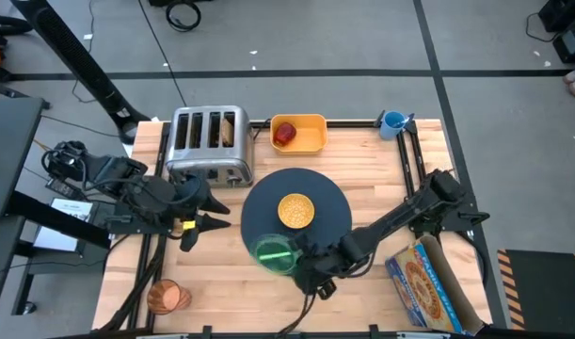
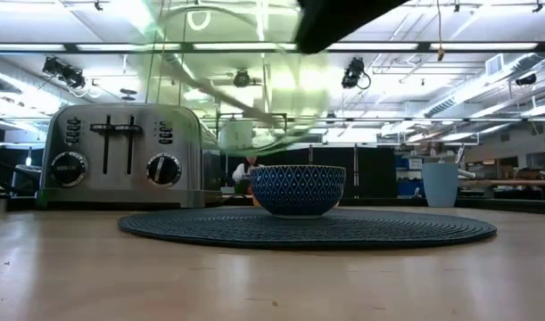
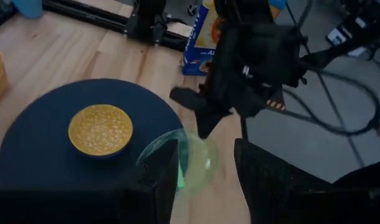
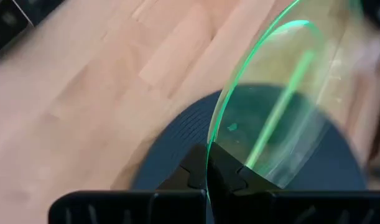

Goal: Arrange a breakfast setting
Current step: Put the green plate on the table mat to the bottom left of the yellow bowl, then pour the cereal from the blue cereal box into the yellow bowl

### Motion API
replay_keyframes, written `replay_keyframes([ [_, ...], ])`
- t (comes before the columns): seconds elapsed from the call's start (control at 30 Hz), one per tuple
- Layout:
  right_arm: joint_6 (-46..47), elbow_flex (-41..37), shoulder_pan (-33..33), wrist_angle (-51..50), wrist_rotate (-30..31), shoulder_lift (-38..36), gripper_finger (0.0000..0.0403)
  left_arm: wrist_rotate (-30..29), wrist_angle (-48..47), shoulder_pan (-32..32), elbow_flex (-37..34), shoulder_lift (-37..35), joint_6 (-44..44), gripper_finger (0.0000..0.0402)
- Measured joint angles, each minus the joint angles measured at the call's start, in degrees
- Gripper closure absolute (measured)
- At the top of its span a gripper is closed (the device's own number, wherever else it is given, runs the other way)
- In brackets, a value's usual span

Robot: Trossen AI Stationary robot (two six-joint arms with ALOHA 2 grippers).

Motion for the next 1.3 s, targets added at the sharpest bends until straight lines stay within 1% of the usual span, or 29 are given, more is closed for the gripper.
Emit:
replay_keyframes([
  [0.1,-8.3,0.6,-0.6,2.7,0.9,2.7,0.0400,-0.2,0.0,-0.6,0.0,0.0,-0.1,0.0240],
  [0.17,-11.5,0.6,-1.3,3.6,2.8,5.0,0.0400,-0.3,0.0,-0.8,0.0,0.0,0.2,0.0240],
  [0.23,-12.8,0.5,-2.2,3.9,4.3,6.9,0.0399,-0.3,0.0,-1.0,0.0,0.0,0.2,0.0240],
  [0.33,-13.6,0.5,-3.6,3.8,4.7,9.2,0.0399,-0.2,-0.3,-1.0,0.0,0.0,0.8,0.0240],
  [0.47,-16.8,0.5,-4.8,3.7,5.7,11.4,0.0399,-0.2,-1.8,-1.3,0.0,0.0,3.0,0.0240],
  [0.63,-16.8,0.5,-5.3,3.0,4.7,12.3,0.0393,-0.2,-2.1,-1.4,0.0,0.0,6.3,0.0240],
  [0.8,-16.5,0.5,-5.8,3.4,4.4,13.2,0.0372,-0.2,-1.8,-1.3,0.0,0.0,8.3,0.0240],
  [0.93,-16.4,0.5,-5.8,3.5,2.6,13.2,0.0357,-0.2,-0.9,-1.3,0.0,0.0,8.9,0.0240],
  [1.13,-16.4,0.5,-5.4,3.9,3.7,13.2,0.0338,-0.7,-0.7,-1.3,0.0,0.0,11.2,0.0240],
  [1.3,-16.4,1.2,-4.2,4.3,9.0,13.2,0.0320,-1.2,-0.7,-1.3,0.0,0.0,11.4,0.0240],
])
